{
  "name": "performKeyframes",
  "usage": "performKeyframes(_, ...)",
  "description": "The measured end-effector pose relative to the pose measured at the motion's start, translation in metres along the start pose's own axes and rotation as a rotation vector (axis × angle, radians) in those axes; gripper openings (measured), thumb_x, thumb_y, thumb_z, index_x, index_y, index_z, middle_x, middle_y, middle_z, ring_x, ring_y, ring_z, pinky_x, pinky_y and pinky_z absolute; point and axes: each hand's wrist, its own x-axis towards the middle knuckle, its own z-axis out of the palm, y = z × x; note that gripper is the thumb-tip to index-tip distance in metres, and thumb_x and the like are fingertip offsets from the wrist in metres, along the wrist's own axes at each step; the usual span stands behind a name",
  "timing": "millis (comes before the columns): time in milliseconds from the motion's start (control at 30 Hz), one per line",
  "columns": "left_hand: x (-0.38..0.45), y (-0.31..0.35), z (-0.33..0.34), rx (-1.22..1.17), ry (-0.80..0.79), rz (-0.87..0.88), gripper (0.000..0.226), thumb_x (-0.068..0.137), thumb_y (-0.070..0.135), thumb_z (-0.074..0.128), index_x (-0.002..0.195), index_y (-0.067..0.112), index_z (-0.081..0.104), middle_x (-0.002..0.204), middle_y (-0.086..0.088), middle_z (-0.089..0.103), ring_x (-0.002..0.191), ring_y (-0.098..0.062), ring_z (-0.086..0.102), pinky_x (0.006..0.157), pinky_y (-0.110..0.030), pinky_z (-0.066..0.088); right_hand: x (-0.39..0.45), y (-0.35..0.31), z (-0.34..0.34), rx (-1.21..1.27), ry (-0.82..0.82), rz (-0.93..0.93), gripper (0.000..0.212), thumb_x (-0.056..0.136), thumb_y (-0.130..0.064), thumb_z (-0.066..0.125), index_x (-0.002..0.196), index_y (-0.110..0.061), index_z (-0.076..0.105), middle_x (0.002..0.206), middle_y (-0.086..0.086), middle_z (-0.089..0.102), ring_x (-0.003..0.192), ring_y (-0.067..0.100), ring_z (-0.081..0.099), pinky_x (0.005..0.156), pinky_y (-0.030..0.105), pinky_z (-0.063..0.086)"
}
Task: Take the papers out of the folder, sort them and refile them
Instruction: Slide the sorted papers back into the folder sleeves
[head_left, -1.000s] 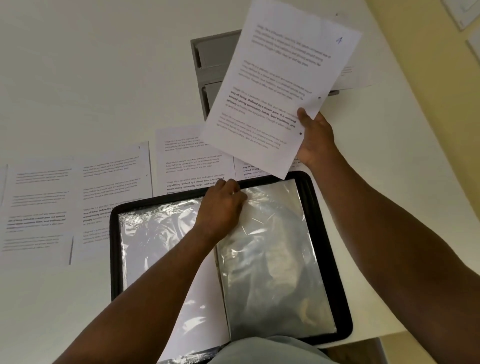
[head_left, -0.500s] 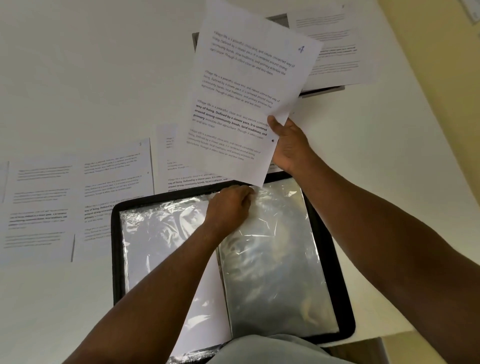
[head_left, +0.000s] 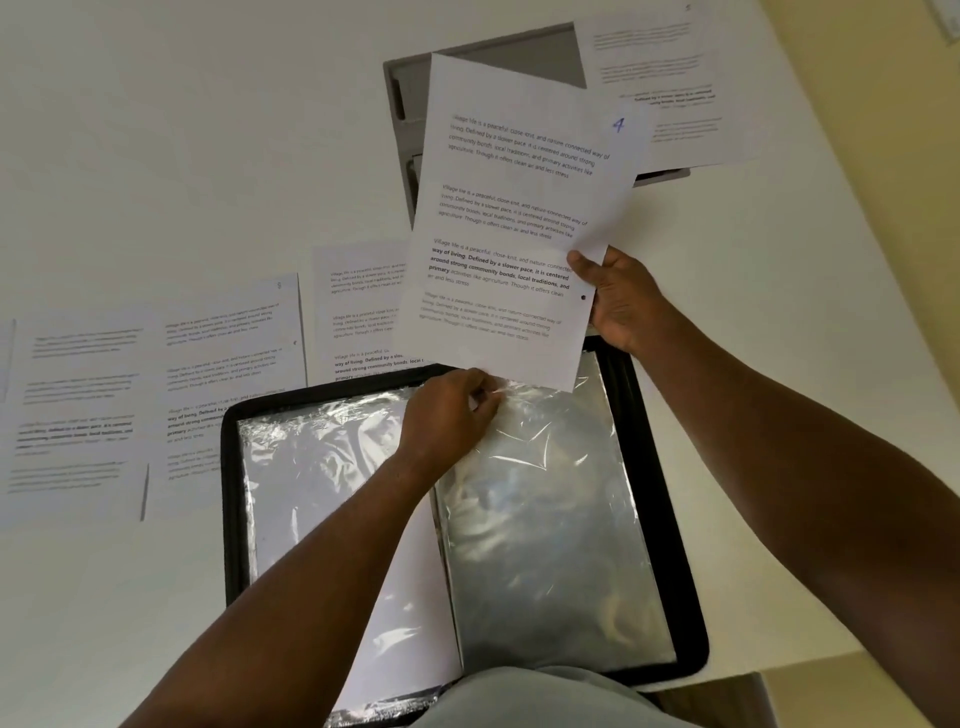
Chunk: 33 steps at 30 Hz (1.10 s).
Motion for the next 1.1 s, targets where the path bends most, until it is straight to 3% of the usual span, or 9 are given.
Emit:
performKeyframes(167, -0.001, -0.014, -0.007, -0.04, -0.032, 0.03, 0.012, 0.087, 0.025, 0.068, 0.098, 0.022, 0.071, 0.086, 0.011, 0.068, 0.068, -0.003, 0.059, 0.066, -0.028, 0.053, 0.004, -0.009, -0.009, -0.047, -0.007, -0.017, 0.009, 0.091, -0.01, 0.064, 0.096, -0.017, 0.067, 0.099, 0.005, 0.072, 0.089, 0.021, 0.069, 0.08, 0.042, 0.056)
performKeyframes(367, 0.002, -0.018, -0.019, -0.129, 0.025, -0.044, 0.007, 0.085, 0.023, 0.071, 0.092, 0.023, 0.071, 0.083, 0.013, 0.067, 0.061, 0.001, 0.058, 0.062, -0.014, 0.045, 0.01, -0.015, -0.018, -0.106, -0.052, 0.023, 0.014, 0.091, -0.013, 0.065, 0.104, -0.016, 0.067, 0.111, 0.007, 0.071, 0.1, 0.024, 0.068, 0.084, 0.044, 0.056)
performKeyframes(700, 0.005, -0.015, -0.024, -0.103, 0.039, -0.052, 0.01, 0.084, 0.017, 0.072, 0.094, 0.017, 0.074, 0.086, 0.003, 0.07, 0.064, -0.007, 0.059, 0.069, -0.022, 0.05, 0.018, -0.021, -0.017, -0.142, -0.042, -0.001, 0.017, 0.091, -0.011, 0.065, 0.108, -0.013, 0.066, 0.109, 0.007, 0.071, 0.102, 0.025, 0.068, 0.084, 0.04, 0.057)
performKeyframes(933, 0.005, -0.007, -0.014, -0.121, 0.006, -0.13, 0.003, 0.088, 0.018, 0.067, 0.09, 0.016, 0.067, 0.092, 0.0, 0.061, 0.076, -0.018, 0.061, 0.074, -0.037, 0.053, 0.02, -0.014, -0.005, -0.159, -0.043, 0.025, 0.025, 0.091, -0.009, 0.065, 0.115, -0.01, 0.064, 0.116, 0.012, 0.068, 0.105, 0.028, 0.066, 0.087, 0.043, 0.056)
performKeyframes(1100, 0.001, 0.003, -0.01, 0.032, 0.126, -0.139, 0.007, 0.086, 0.016, 0.067, 0.093, 0.013, 0.067, 0.128, -0.01, 0.043, 0.11, -0.028, 0.05, 0.075, -0.036, 0.053, 0.019, -0.01, -0.001, -0.103, -0.025, 0.04, 0.018, 0.091, -0.008, 0.064, 0.108, -0.014, 0.066, 0.111, 0.009, 0.07, 0.101, 0.026, 0.067, 0.083, 0.043, 0.057)
